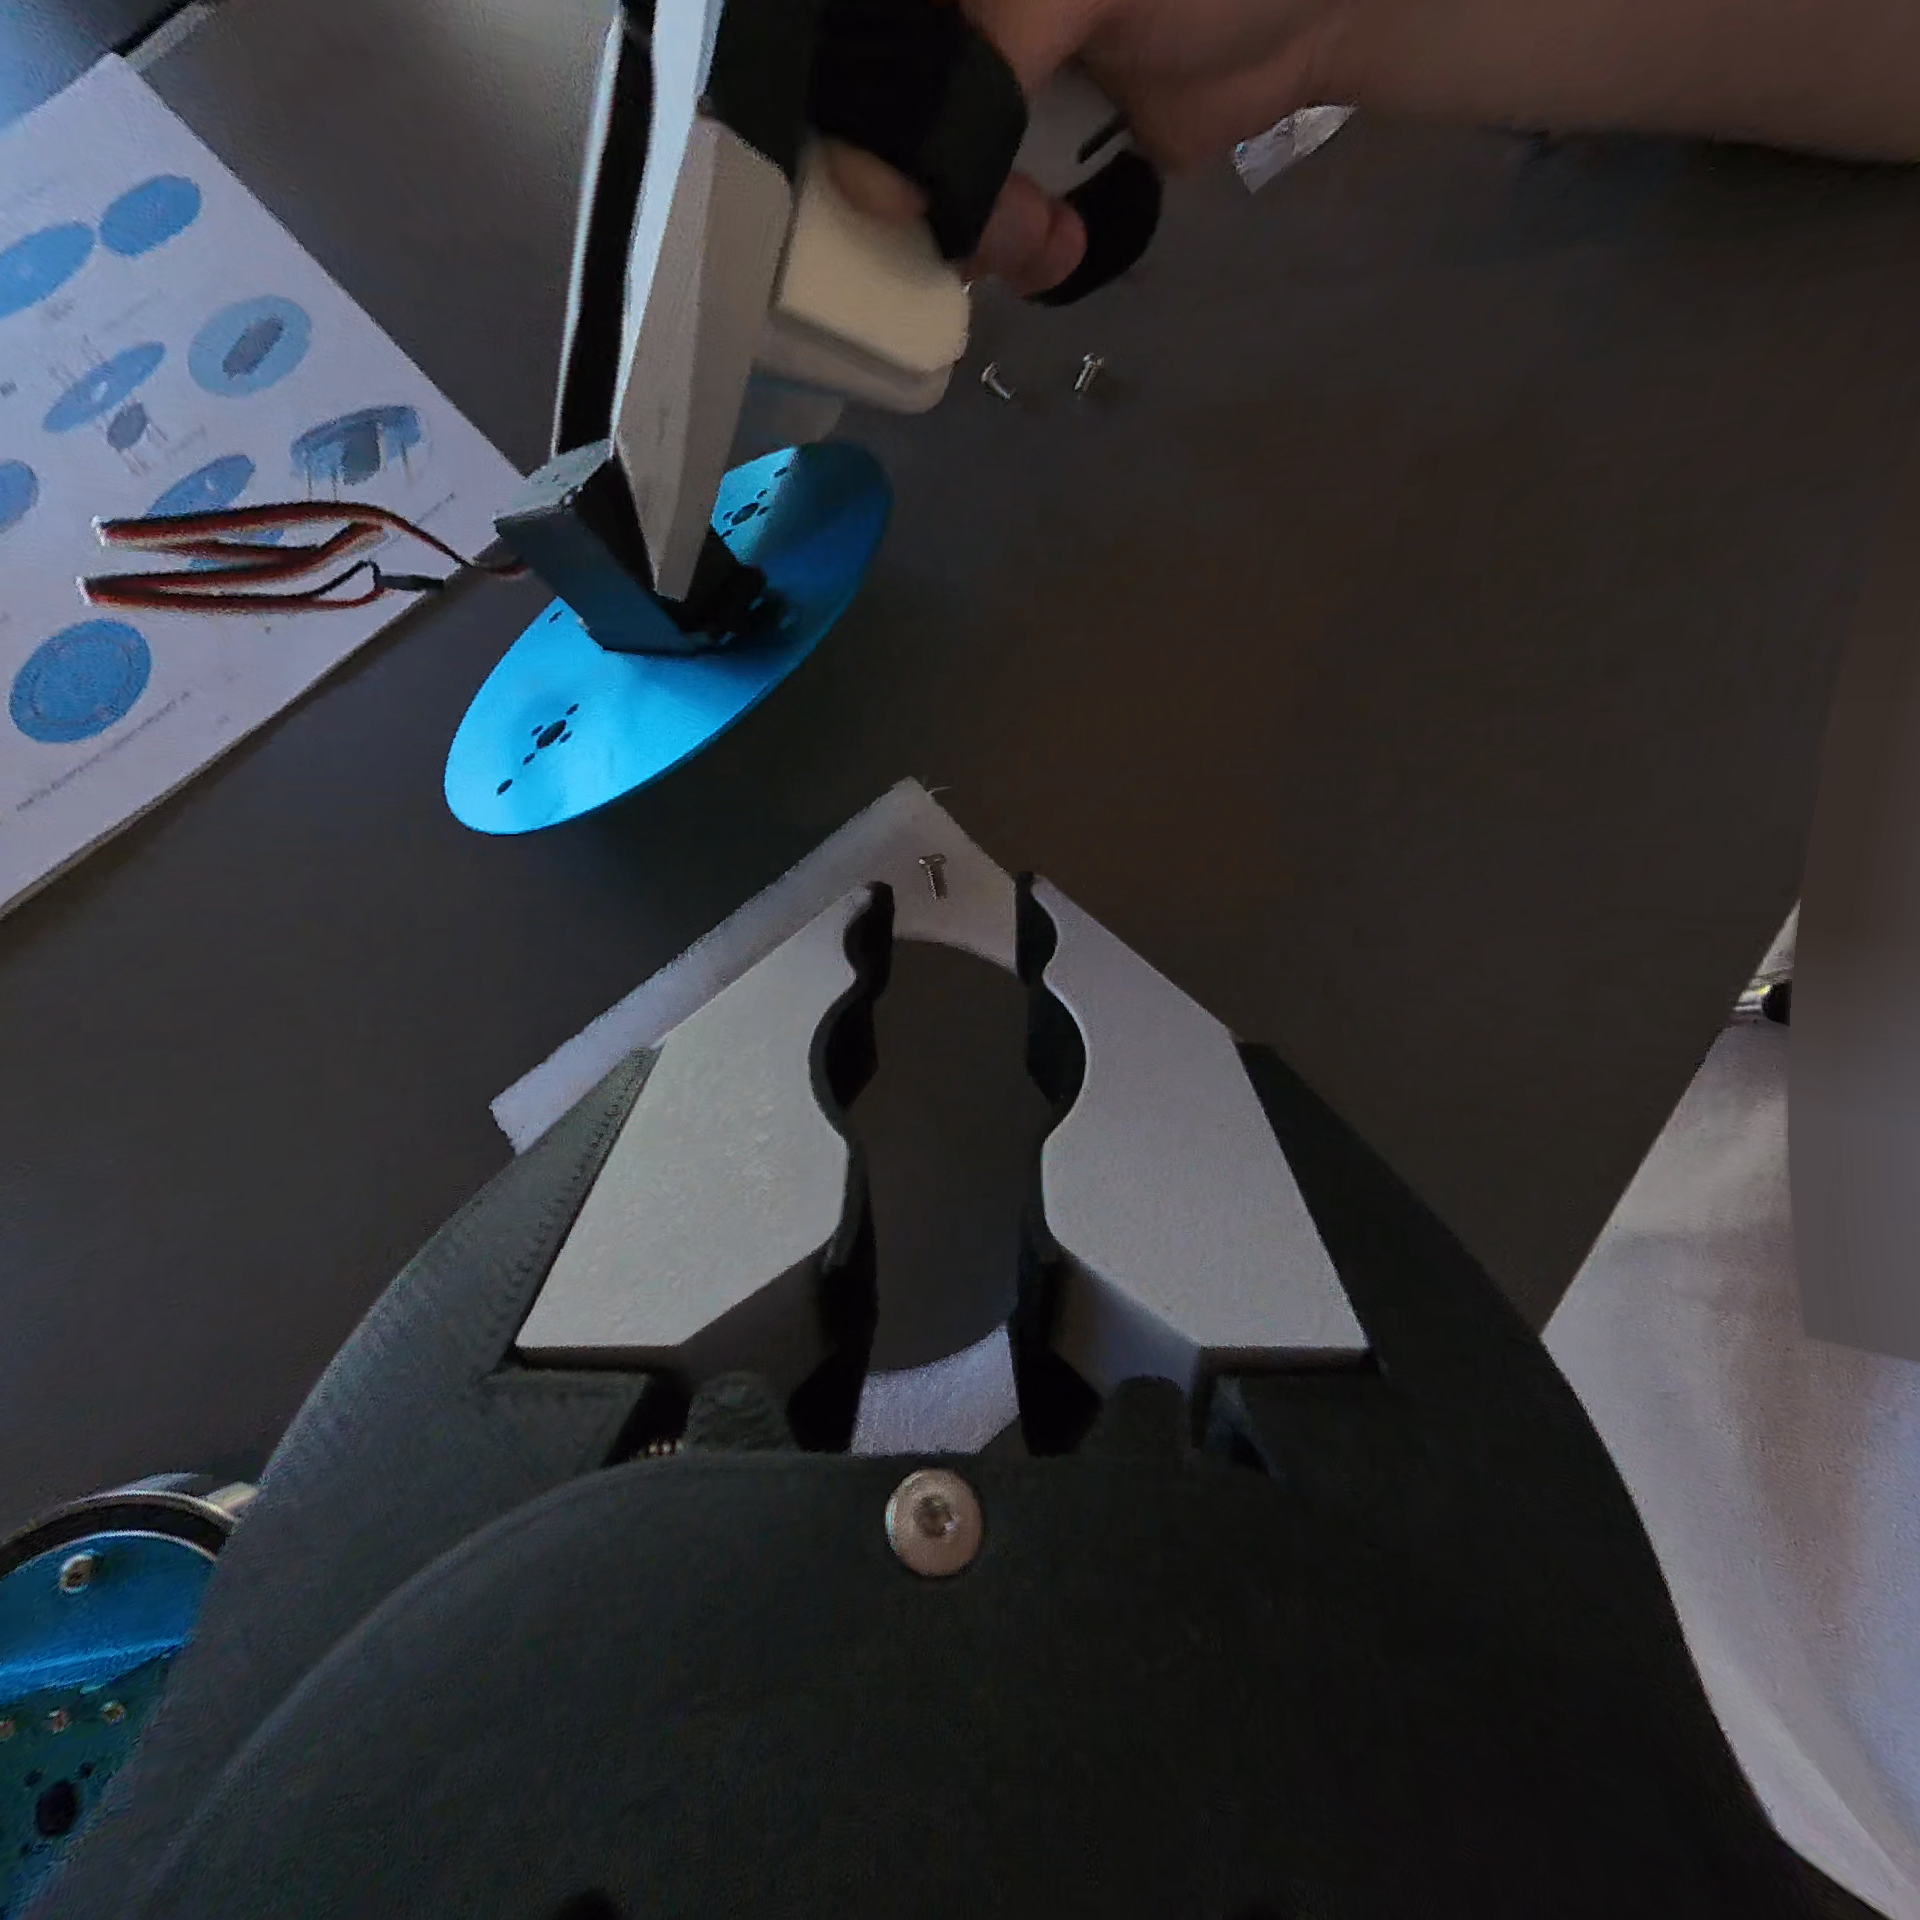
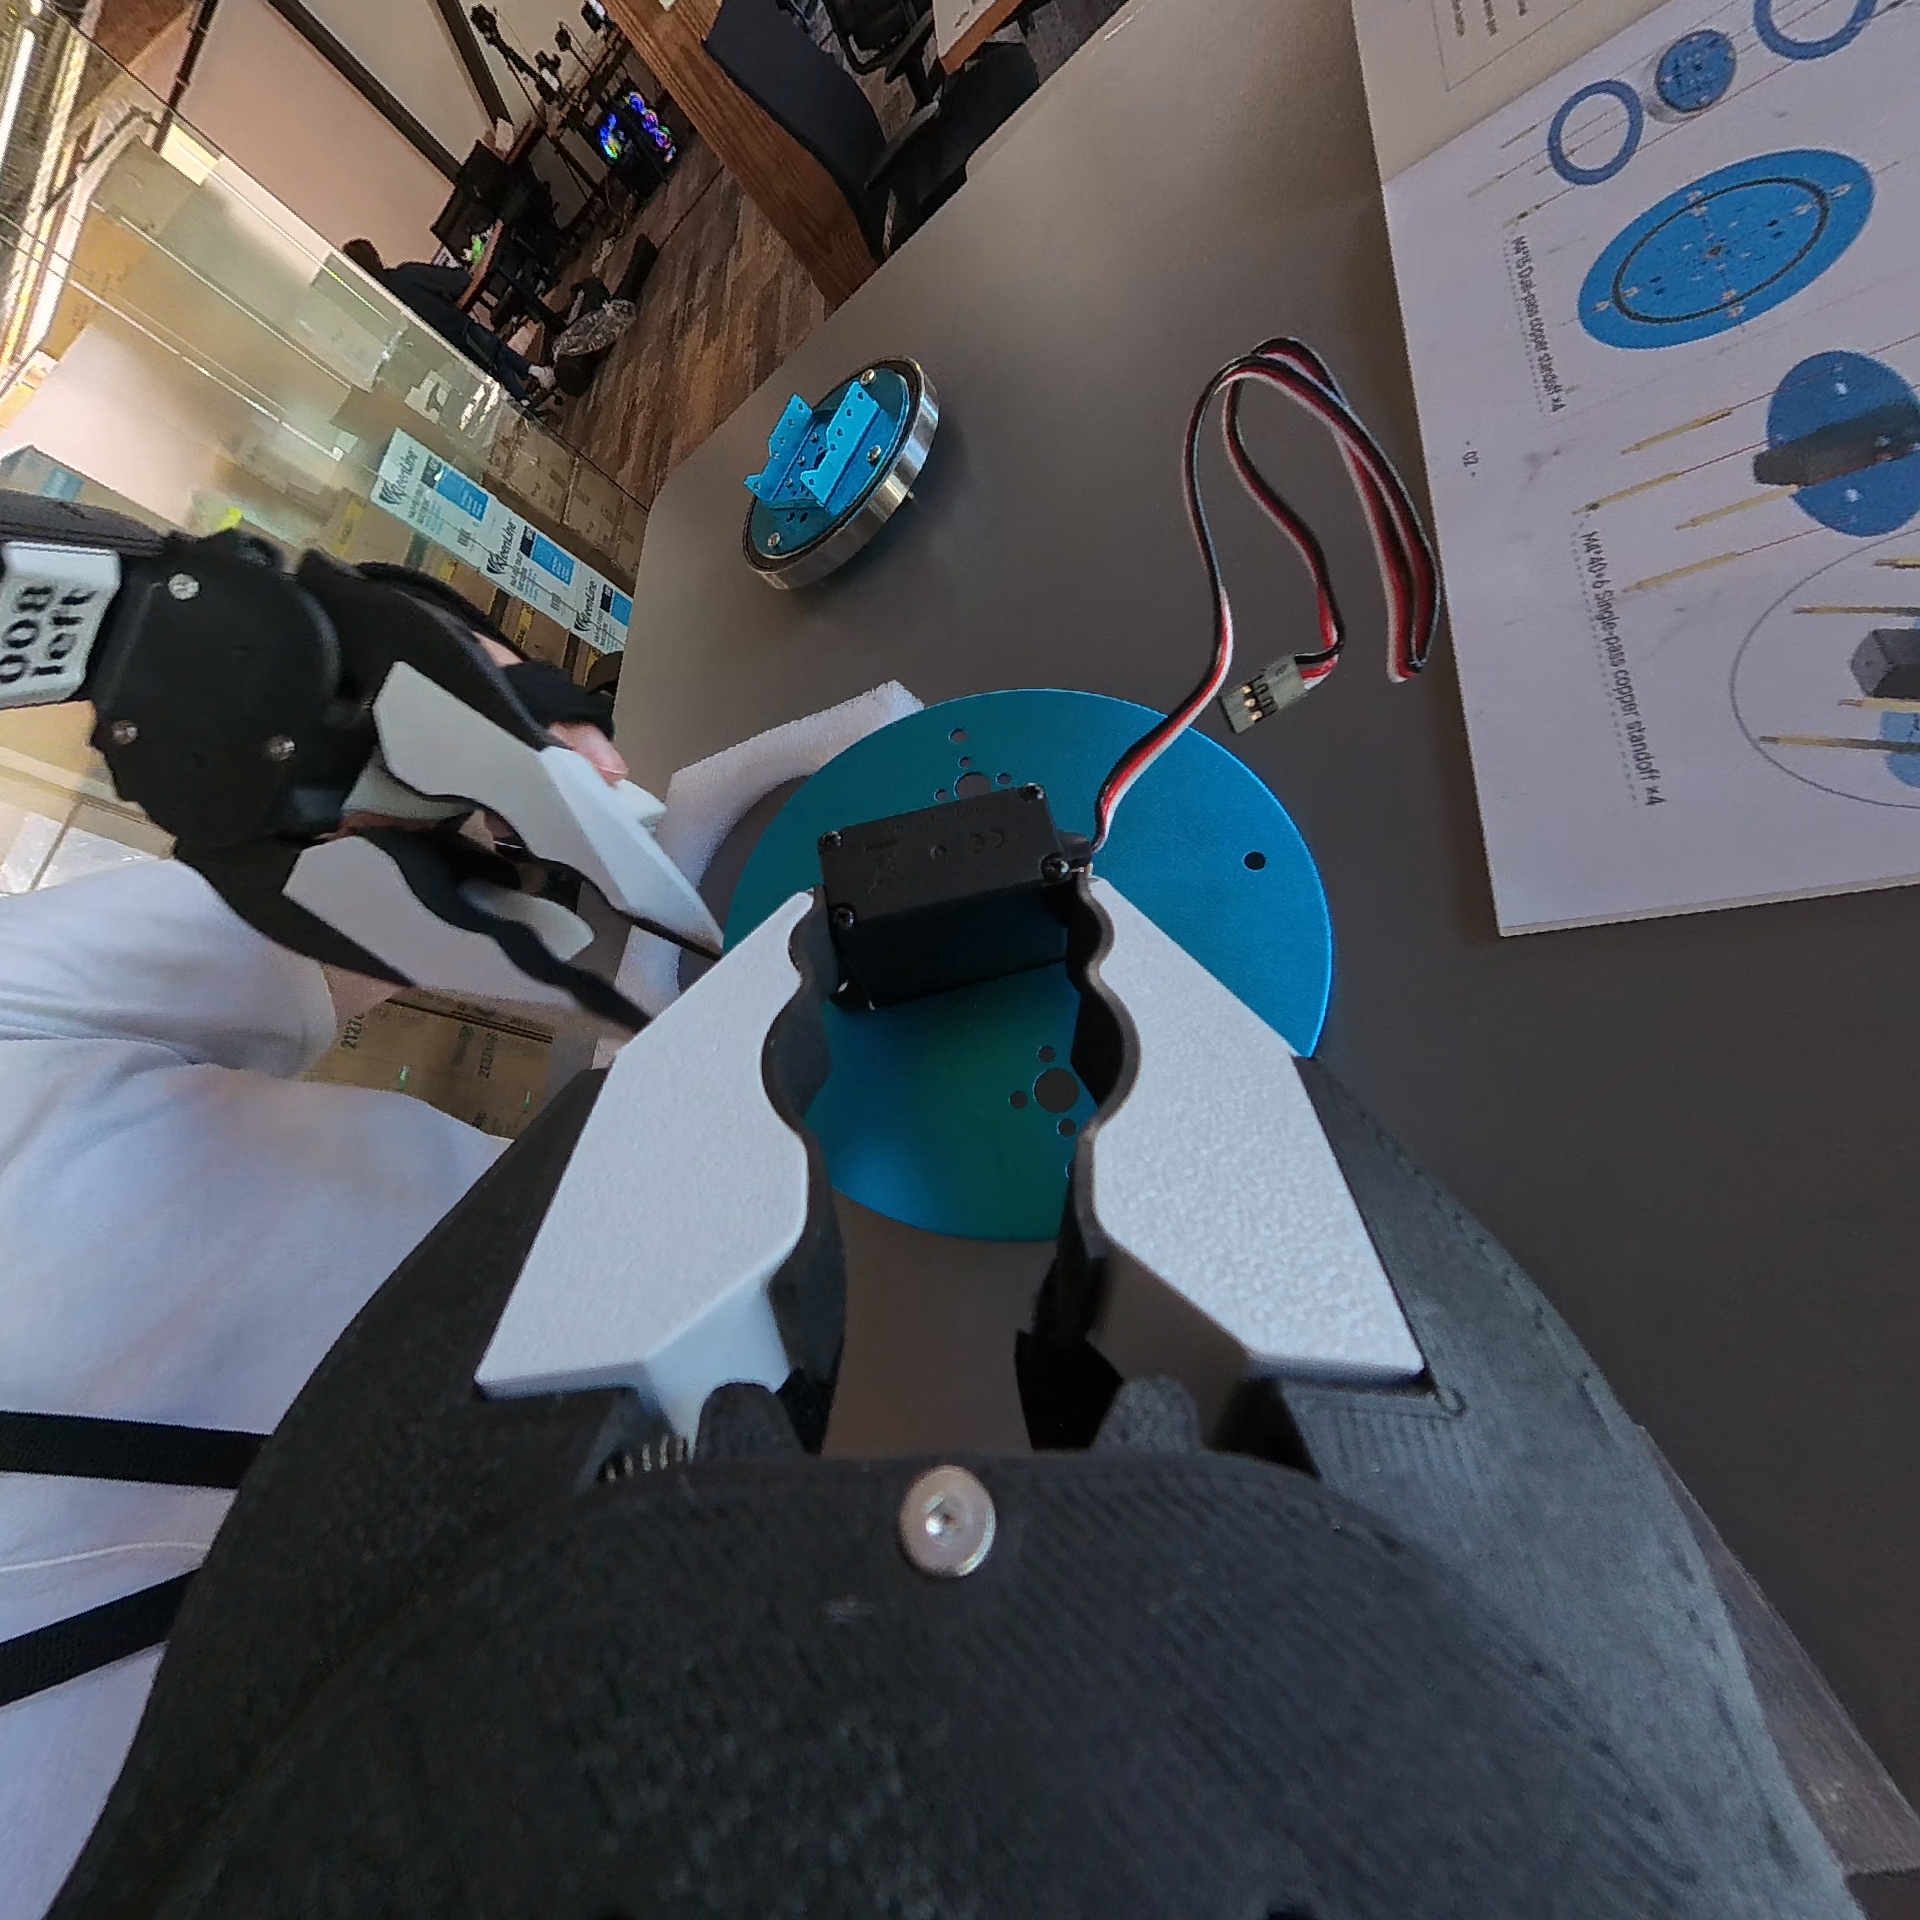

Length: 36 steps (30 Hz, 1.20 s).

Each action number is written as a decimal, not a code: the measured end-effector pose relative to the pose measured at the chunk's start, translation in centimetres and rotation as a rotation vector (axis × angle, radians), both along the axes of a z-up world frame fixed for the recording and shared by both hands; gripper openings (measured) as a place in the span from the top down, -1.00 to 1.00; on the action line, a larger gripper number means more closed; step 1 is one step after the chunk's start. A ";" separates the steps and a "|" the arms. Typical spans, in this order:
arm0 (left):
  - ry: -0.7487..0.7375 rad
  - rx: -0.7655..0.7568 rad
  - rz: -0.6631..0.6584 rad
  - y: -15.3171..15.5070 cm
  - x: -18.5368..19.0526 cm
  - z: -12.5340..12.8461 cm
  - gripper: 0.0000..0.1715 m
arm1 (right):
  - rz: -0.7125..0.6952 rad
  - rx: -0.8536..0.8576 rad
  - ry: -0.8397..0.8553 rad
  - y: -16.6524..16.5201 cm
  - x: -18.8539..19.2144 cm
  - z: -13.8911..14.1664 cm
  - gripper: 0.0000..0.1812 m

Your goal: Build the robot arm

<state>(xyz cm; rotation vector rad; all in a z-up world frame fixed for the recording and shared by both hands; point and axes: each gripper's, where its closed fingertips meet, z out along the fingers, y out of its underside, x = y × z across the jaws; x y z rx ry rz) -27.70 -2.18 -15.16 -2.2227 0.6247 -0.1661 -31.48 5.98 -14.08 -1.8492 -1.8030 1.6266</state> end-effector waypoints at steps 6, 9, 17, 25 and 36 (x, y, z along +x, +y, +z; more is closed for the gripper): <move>-0.046 -0.013 0.052 0.5 -0.2 -1.1 0.86 | 0.000 0.001 0.000 0.0 0.0 0.0 0.52; -0.052 -0.007 0.084 0.9 -0.5 -1.4 0.86 | 0.001 0.002 0.000 0.0 0.0 0.0 0.52; 0.021 -0.002 0.066 1.1 -0.5 -1.9 0.94 | 0.002 0.002 -0.002 -0.1 0.0 0.0 0.52; 0.179 0.005 -0.014 1.1 -0.6 -1.9 0.98 | 0.005 -0.007 -0.002 0.0 0.1 0.0 0.52; 0.565 -0.135 -0.249 0.2 -2.0 -1.0 0.98 | 0.004 0.008 -0.002 0.1 0.0 -0.1 0.52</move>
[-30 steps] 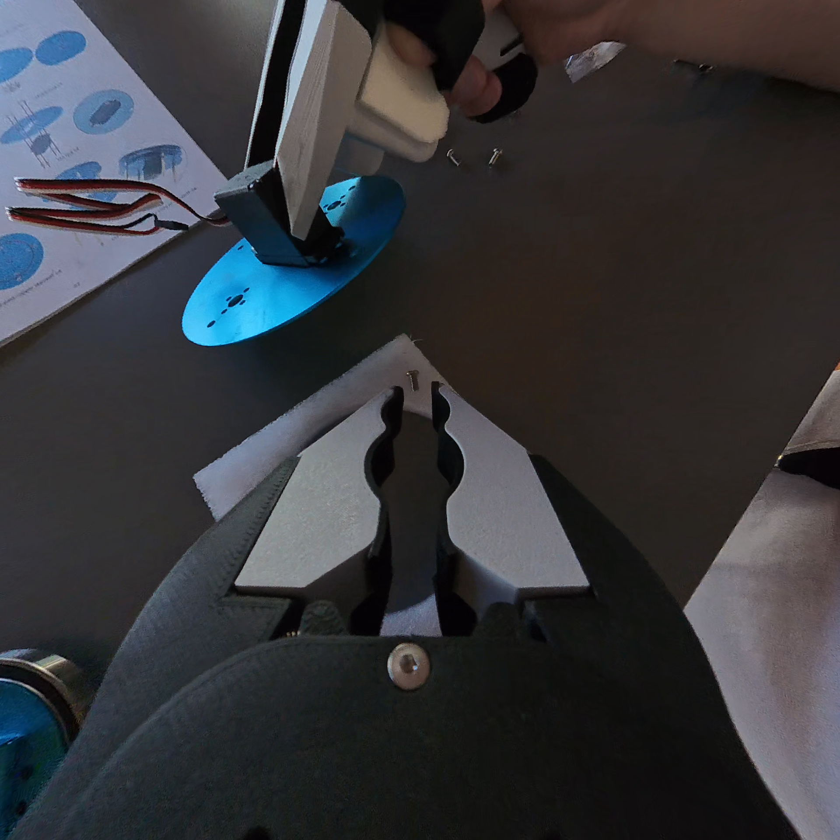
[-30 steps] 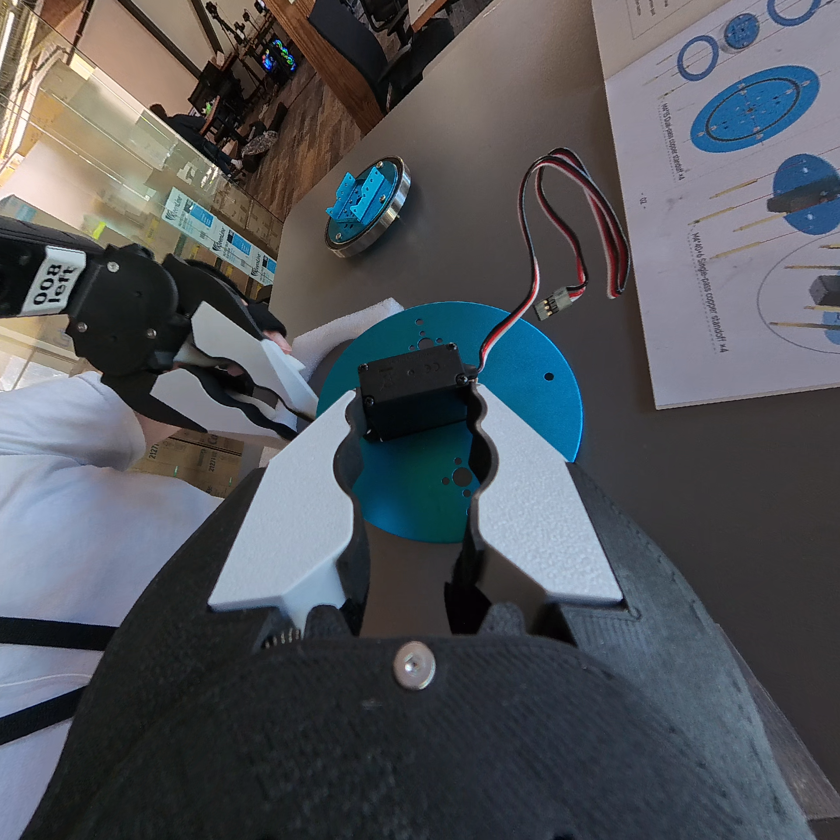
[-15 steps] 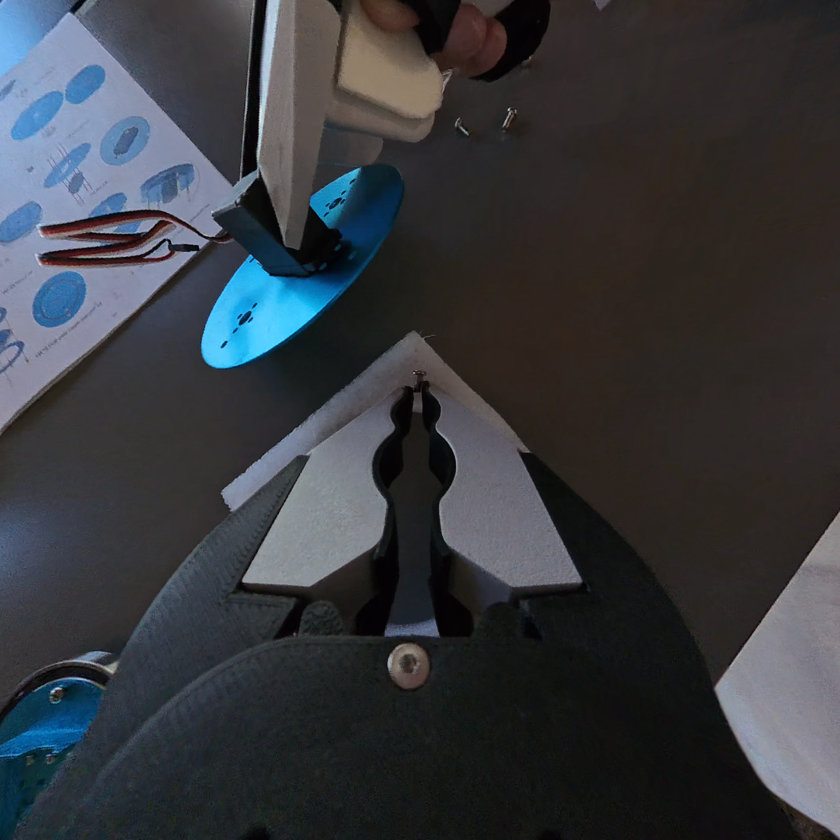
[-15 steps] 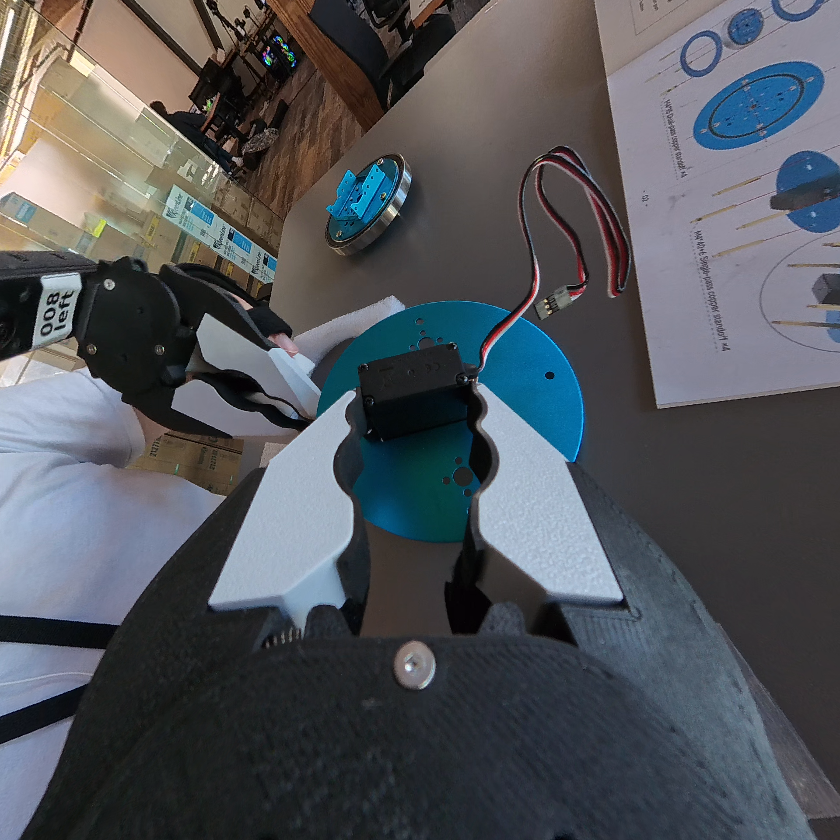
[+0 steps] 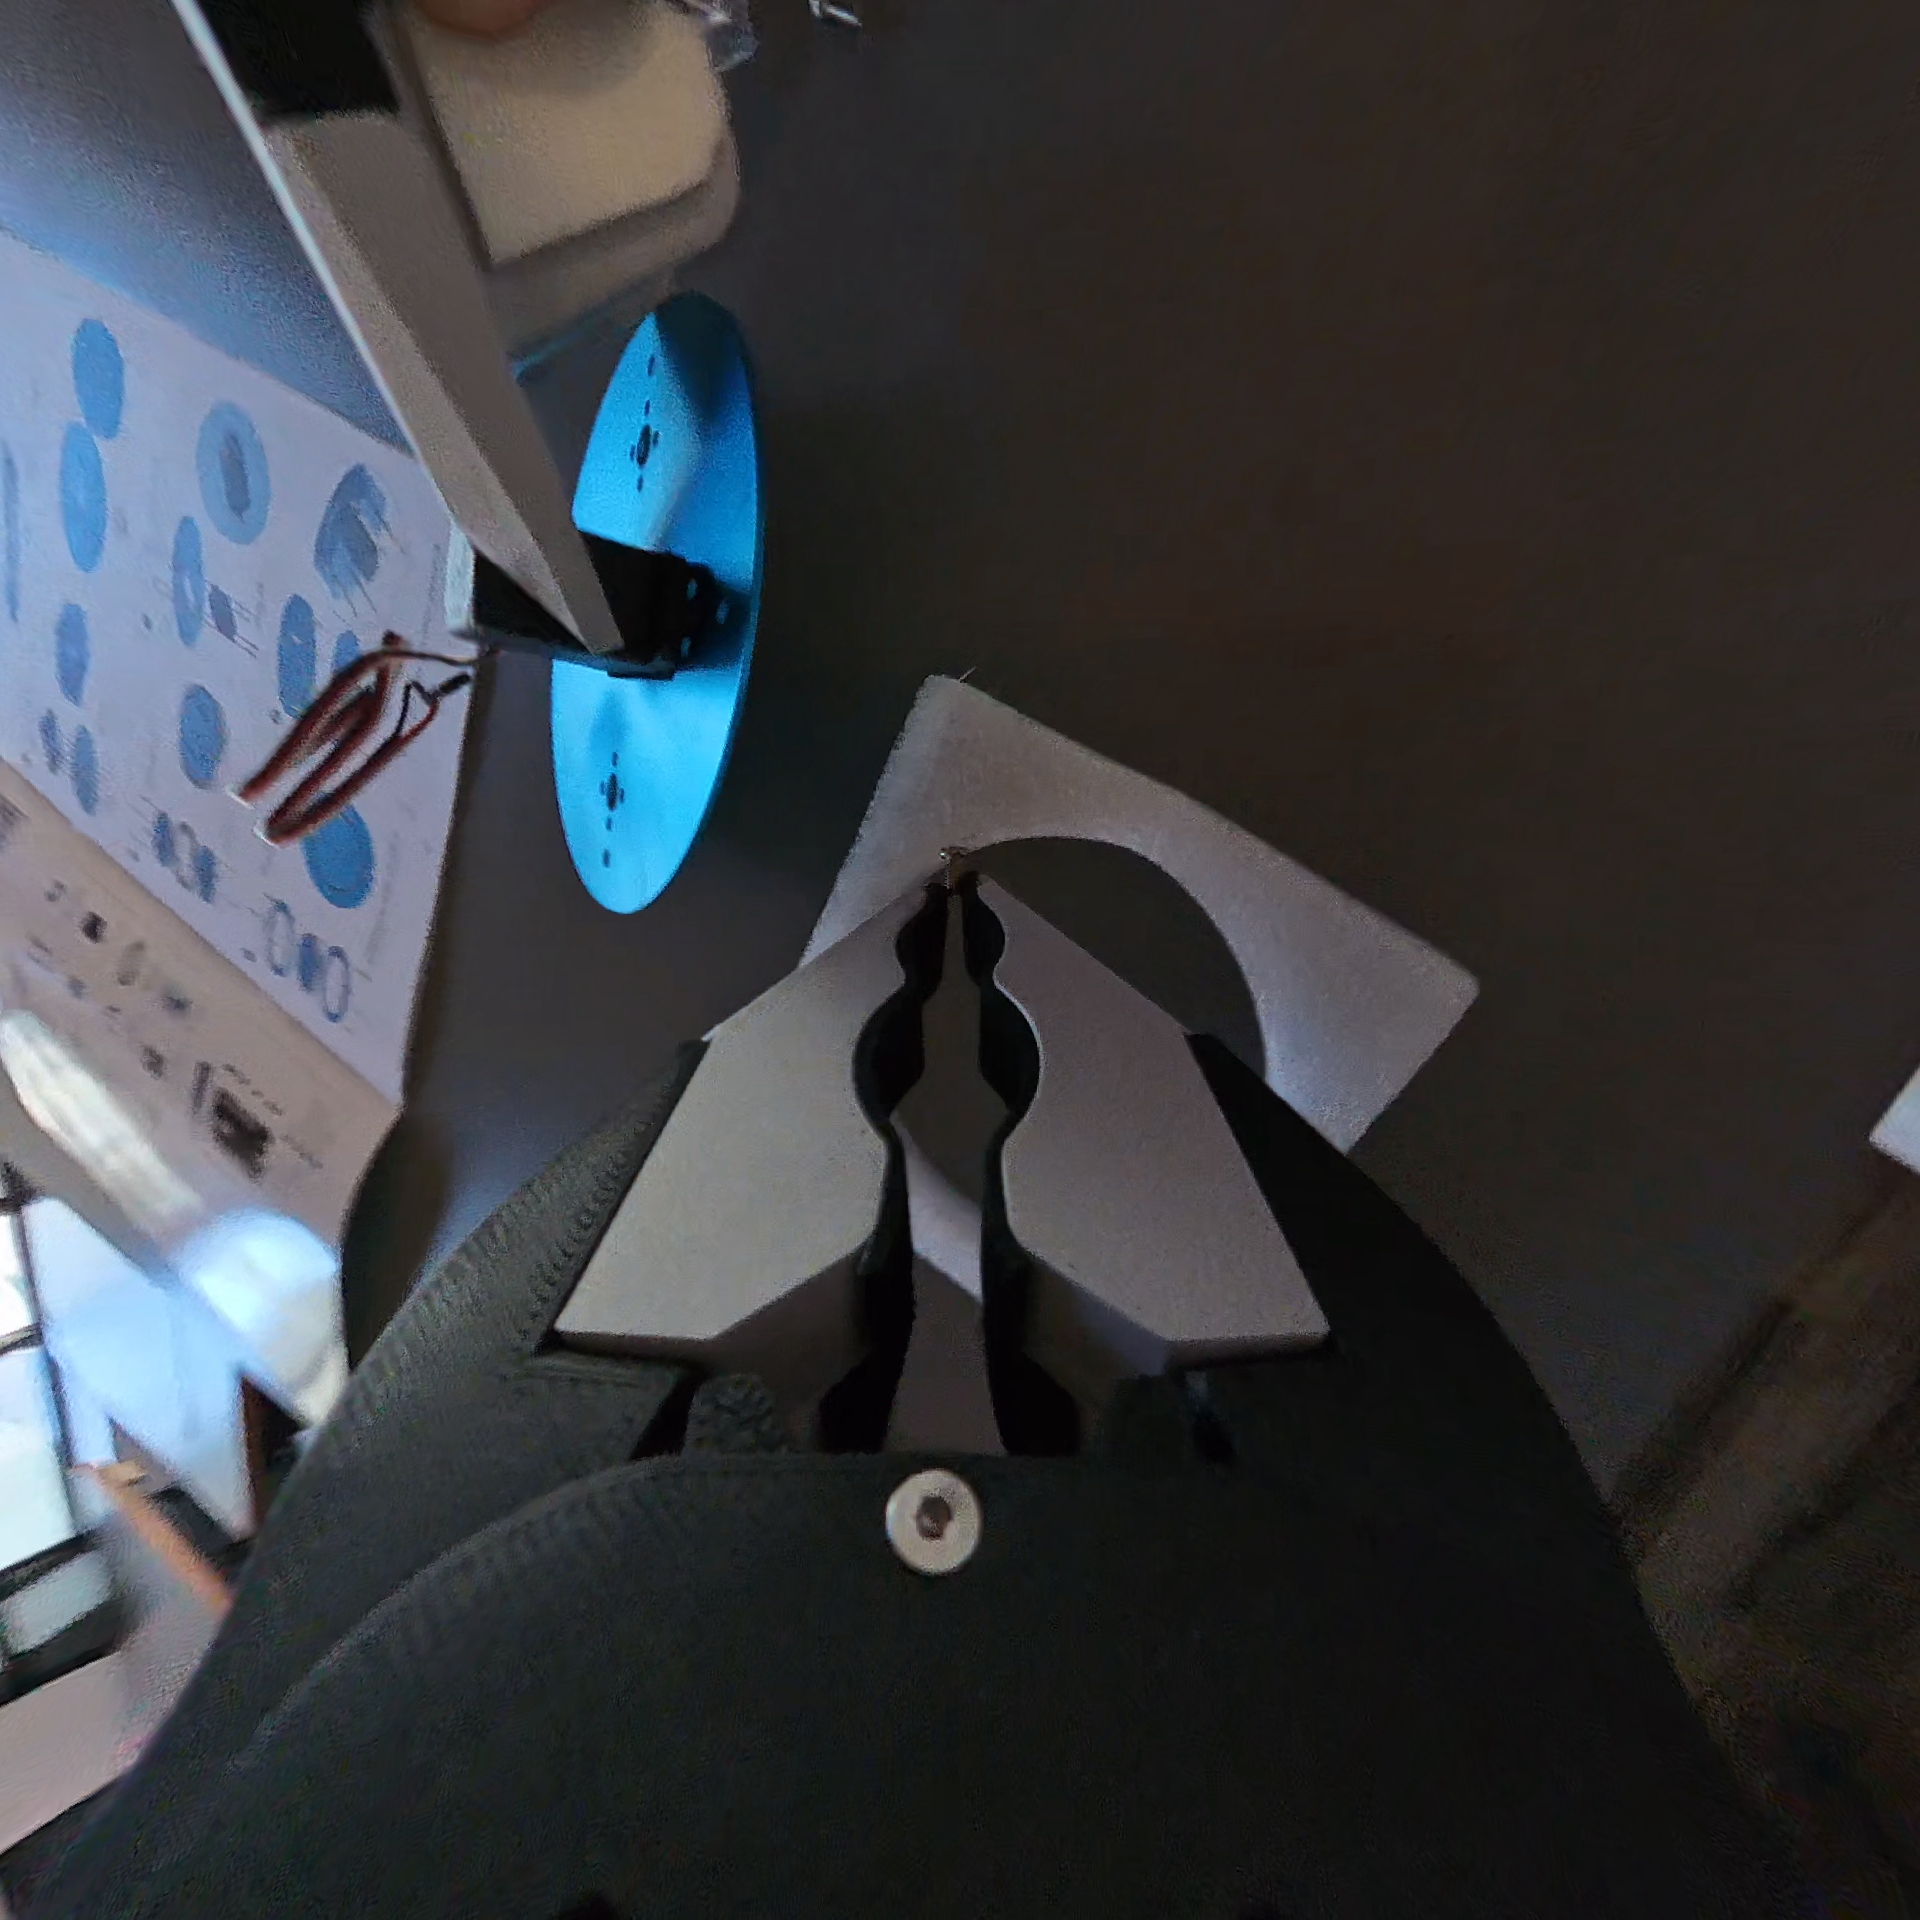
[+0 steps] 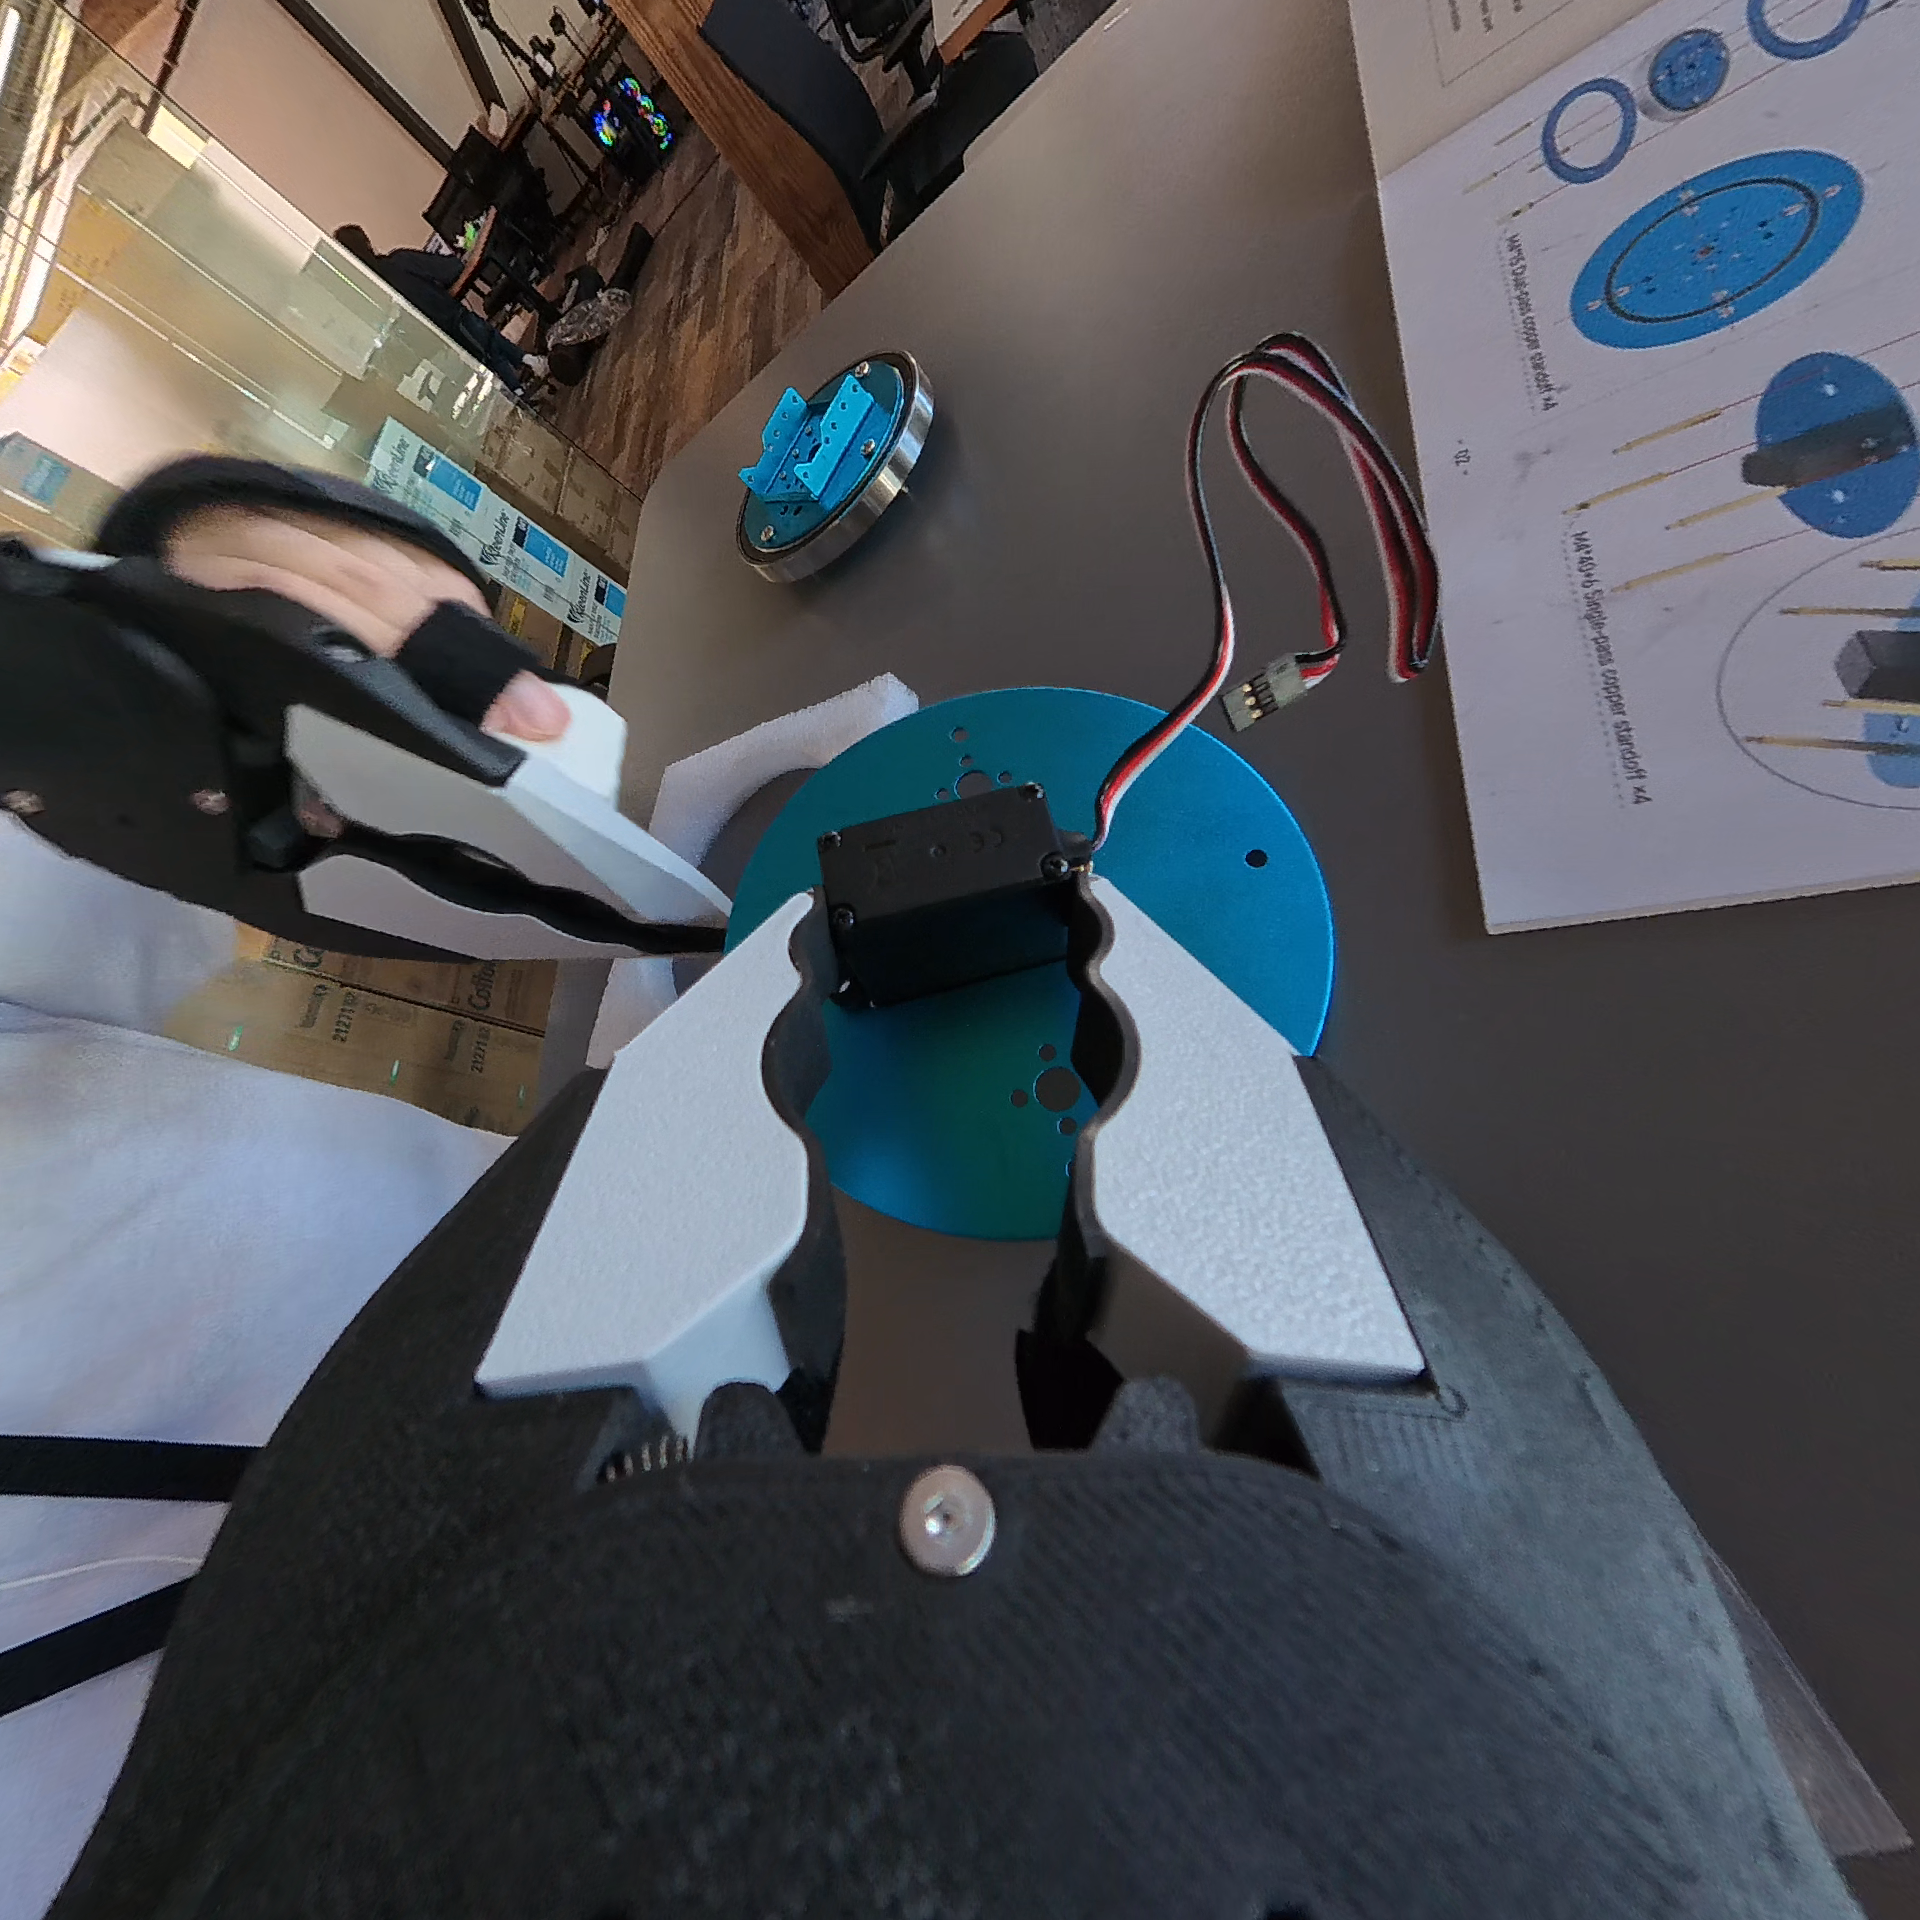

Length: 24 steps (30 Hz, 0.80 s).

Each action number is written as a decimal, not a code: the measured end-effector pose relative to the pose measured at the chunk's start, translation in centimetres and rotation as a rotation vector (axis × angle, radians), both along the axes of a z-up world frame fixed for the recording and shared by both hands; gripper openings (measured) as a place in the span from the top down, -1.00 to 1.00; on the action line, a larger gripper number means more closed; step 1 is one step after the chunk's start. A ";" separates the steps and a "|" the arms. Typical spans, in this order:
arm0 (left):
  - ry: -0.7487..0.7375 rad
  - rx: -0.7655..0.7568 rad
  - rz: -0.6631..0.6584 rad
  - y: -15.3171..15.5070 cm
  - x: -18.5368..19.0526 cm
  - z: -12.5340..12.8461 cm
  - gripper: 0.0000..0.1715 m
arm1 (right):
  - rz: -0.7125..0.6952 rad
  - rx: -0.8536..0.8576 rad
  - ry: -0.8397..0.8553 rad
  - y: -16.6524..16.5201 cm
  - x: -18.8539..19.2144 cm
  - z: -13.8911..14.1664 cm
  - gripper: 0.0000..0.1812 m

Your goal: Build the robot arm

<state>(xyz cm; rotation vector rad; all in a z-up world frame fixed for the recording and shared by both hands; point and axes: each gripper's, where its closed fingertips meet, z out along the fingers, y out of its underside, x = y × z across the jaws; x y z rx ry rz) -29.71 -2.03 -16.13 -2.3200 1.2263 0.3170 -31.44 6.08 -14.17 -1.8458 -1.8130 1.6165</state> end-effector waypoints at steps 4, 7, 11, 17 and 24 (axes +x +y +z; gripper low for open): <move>0.210 -0.087 -0.127 0.2 0.0 0.4 0.98 | 0.002 0.013 0.003 -0.1 0.0 -0.1 0.52; 0.308 -0.149 -0.218 0.3 0.5 0.3 0.99 | 0.001 0.013 0.003 0.0 -0.1 -0.1 0.52; 0.339 -0.240 -0.256 0.3 1.4 0.1 1.00 | 0.001 0.006 0.004 0.0 -0.1 -0.1 0.52; 0.403 -0.295 -0.266 0.5 1.5 0.1 1.00 | 0.000 0.018 0.006 0.1 -0.1 -0.2 0.51; 0.119 -0.263 -0.065 0.2 1.6 0.3 0.87 | 0.008 0.069 0.005 -0.1 -0.1 -0.6 0.51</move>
